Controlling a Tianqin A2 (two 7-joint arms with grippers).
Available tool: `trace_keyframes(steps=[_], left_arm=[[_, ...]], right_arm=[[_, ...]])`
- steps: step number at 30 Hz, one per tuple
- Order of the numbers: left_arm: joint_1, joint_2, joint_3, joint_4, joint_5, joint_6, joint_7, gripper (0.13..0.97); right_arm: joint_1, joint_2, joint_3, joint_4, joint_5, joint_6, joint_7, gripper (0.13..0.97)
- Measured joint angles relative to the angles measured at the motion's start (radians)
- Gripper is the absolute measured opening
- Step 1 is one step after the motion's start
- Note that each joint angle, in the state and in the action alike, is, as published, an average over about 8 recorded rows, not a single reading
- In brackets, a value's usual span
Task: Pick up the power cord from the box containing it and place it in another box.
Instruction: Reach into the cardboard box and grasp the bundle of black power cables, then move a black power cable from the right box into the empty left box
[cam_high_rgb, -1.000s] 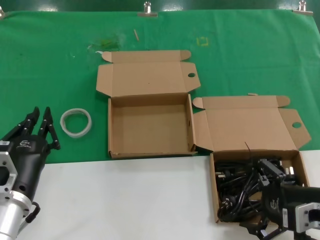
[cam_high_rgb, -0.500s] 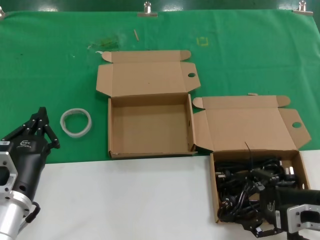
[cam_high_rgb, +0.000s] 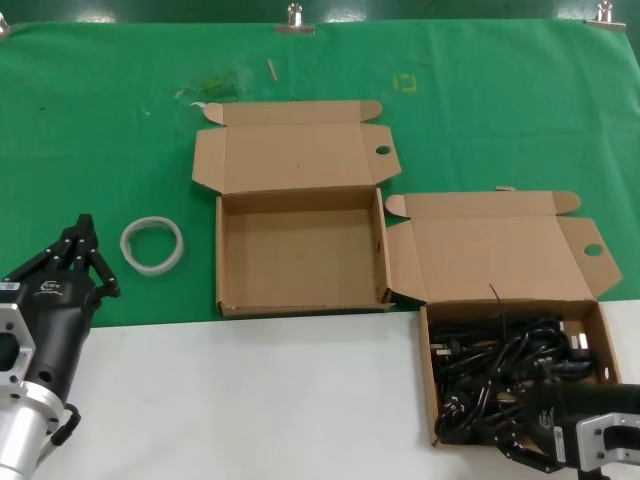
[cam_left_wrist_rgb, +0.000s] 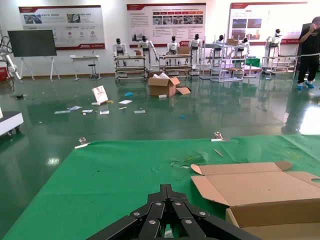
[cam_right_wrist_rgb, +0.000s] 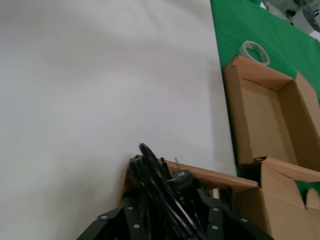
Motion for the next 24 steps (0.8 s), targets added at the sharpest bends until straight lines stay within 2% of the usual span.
trace_keyframes(steps=[3, 12, 19, 24], left_arm=[[0.000, 0.000, 0.000, 0.000, 0.000, 0.000, 0.000, 0.140], [0.000, 0.000, 0.000, 0.000, 0.000, 0.000, 0.000, 0.140], [0.000, 0.000, 0.000, 0.000, 0.000, 0.000, 0.000, 0.140], [0.000, 0.000, 0.000, 0.000, 0.000, 0.000, 0.000, 0.140]], right_arm=[[-0.001, 0.002, -0.006, 0.001, 0.001, -0.002, 0.001, 0.377], [-0.003, 0.007, -0.017, 0.007, 0.003, -0.001, 0.002, 0.242], [-0.001, 0.019, -0.011, 0.024, 0.011, 0.000, 0.013, 0.234], [0.028, 0.088, 0.060, 0.146, 0.055, -0.011, 0.091, 0.220]])
